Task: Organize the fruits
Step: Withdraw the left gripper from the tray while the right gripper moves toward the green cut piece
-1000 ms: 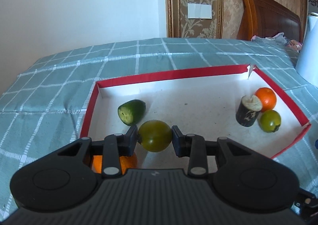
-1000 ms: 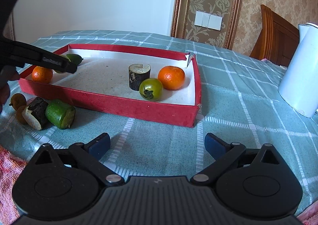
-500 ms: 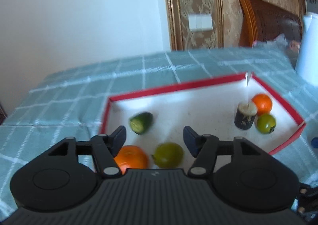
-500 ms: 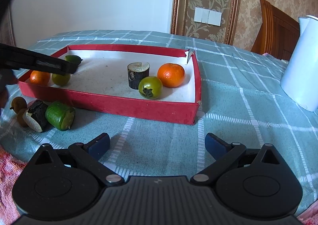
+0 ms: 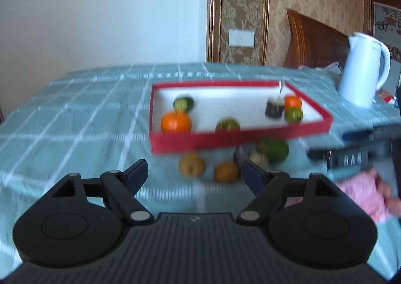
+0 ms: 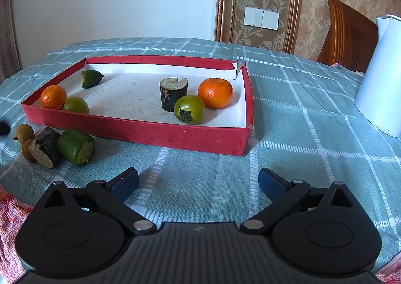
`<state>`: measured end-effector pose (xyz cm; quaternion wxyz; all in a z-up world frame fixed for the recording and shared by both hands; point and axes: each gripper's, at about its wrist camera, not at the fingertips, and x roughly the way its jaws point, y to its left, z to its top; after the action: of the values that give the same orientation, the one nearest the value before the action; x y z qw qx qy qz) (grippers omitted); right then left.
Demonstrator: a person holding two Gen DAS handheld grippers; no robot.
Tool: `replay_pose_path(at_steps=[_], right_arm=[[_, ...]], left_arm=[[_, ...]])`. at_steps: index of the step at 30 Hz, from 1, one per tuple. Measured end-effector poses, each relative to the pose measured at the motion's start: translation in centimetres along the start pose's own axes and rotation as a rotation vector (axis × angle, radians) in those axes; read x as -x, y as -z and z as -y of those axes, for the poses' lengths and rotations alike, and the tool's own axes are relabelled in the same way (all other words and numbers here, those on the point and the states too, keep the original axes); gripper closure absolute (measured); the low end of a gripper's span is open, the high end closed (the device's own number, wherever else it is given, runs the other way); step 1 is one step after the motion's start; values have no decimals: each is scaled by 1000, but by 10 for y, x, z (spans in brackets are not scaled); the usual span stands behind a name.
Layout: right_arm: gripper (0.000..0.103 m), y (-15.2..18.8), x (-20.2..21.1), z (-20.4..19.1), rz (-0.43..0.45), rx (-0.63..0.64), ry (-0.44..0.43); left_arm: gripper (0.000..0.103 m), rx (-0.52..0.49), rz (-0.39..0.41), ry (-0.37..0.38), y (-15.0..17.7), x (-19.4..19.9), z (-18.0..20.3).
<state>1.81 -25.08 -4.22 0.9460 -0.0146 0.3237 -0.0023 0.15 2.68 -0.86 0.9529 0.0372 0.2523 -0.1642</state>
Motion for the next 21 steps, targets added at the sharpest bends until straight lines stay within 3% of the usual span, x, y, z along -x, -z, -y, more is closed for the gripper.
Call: replay_pose_path(at_steps=[10, 17, 21], right_arm=[[0, 1, 10, -8, 63, 53, -46], [1, -4, 17, -3, 68, -31, -209], [2, -7, 14, -8, 40, -65, -284]], left_arm=[[16, 34, -51, -10, 20, -5, -16], [10, 121, -50, 10, 19, -7, -28], [9, 100, -57, -5, 18, -7, -24]])
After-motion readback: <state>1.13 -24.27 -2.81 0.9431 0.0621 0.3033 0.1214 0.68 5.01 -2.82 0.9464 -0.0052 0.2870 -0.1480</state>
